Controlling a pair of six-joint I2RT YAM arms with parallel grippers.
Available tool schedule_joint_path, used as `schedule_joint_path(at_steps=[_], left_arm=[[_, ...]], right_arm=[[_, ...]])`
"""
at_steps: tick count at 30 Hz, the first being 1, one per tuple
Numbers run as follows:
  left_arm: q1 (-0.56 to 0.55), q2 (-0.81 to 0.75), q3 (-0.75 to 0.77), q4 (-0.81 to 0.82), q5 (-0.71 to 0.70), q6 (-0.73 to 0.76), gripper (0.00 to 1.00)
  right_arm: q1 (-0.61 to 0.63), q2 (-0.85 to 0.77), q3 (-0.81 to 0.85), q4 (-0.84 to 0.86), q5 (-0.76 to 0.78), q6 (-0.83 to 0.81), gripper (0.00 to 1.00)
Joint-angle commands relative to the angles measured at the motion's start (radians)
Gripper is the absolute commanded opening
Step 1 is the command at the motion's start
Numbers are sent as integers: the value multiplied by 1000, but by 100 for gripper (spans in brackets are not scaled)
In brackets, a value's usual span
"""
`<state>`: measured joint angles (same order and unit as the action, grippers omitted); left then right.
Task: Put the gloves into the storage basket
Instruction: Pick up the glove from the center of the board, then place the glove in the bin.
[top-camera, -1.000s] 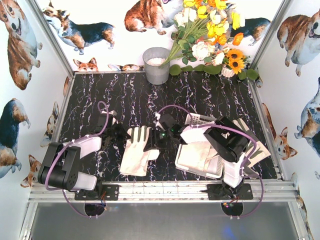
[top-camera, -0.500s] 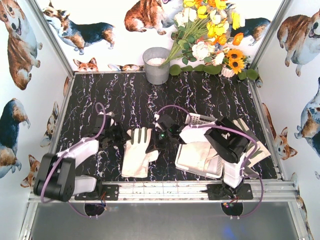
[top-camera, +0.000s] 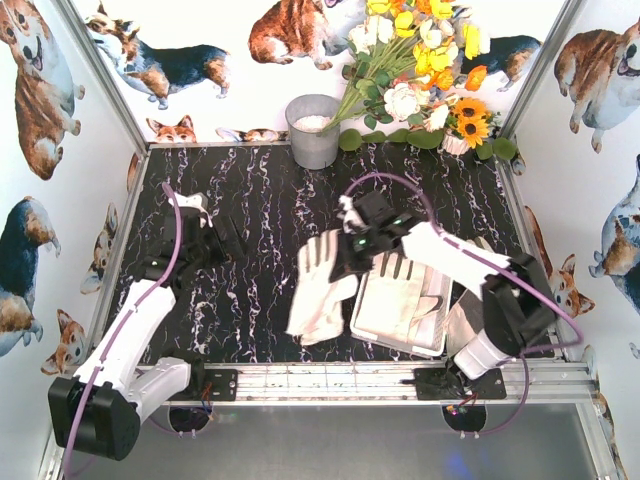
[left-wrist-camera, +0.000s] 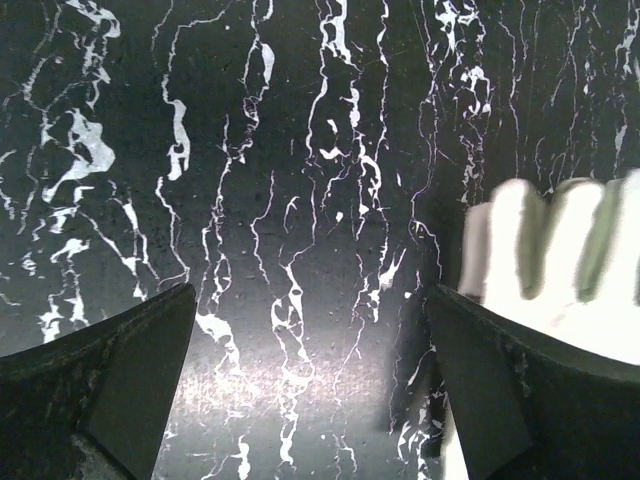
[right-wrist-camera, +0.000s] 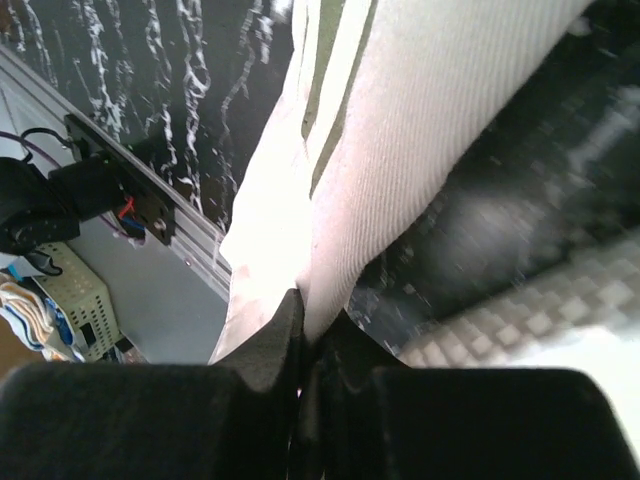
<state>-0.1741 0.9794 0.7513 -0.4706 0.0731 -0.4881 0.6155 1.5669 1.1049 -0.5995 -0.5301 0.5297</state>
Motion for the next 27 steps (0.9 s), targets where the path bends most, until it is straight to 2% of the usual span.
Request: schedule_joint_path(at_steps=[1,6,13,16,21,27], left_arm=[[19,0,66,-116,-26,69,93],[24,3,89,-128,-13,92,93],[31,-21,111,-165,-52,132,94],[32,-70,108,-164,-92,157,100],[37,-132,81,-154,-164,180,100],[39,-161,44,-131,-188,177,100]], right_arm=[[-111,-104,77,-308,-14,-161,0],[-222,-136,158,-485,-31,-249,0],[-309,-167,216,-630,-7,-335,0],[-351,-192,183,-632,8,-351,0],[-374,-217,109,-585,66,-342,0],[-379,-213,35,-498,184,-315,0]])
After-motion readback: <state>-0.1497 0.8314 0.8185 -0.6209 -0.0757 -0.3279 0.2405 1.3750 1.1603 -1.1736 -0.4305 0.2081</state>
